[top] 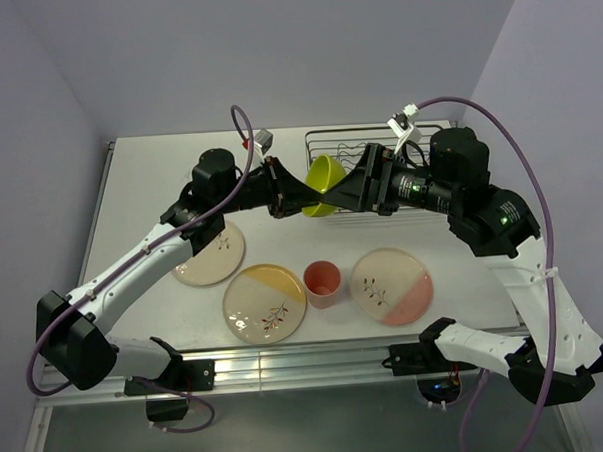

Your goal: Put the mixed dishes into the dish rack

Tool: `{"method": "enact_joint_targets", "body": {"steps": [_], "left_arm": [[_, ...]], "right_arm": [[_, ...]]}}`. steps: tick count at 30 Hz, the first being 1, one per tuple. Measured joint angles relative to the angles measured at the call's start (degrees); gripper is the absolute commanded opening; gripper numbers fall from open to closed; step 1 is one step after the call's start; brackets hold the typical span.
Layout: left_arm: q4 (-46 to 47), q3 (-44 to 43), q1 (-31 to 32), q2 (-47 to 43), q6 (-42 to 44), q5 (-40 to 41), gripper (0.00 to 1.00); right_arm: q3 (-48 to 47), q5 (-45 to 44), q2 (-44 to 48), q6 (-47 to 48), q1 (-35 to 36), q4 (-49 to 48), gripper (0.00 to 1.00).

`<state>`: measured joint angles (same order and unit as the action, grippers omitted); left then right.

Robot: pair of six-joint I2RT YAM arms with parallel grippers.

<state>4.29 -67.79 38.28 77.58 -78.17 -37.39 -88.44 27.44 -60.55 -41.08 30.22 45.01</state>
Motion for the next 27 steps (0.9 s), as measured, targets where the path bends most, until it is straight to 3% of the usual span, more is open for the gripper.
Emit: {"method": "enact_joint_targets", "body": {"steps": [11, 27], "left_arm": [[-9.66, -2.75, 1.09, -0.48, 5.16, 4.98, 0.0], [-20.41, -8.7, 3.34, -0.79, 11.8, 13.92, 0.0]], "right_arm": [[0.04, -4.04, -0.02, -0.37, 0.0, 1.92, 0.73], [0.07, -4.92, -1.05, -0.57, 0.0, 1.73, 0.85]]}}
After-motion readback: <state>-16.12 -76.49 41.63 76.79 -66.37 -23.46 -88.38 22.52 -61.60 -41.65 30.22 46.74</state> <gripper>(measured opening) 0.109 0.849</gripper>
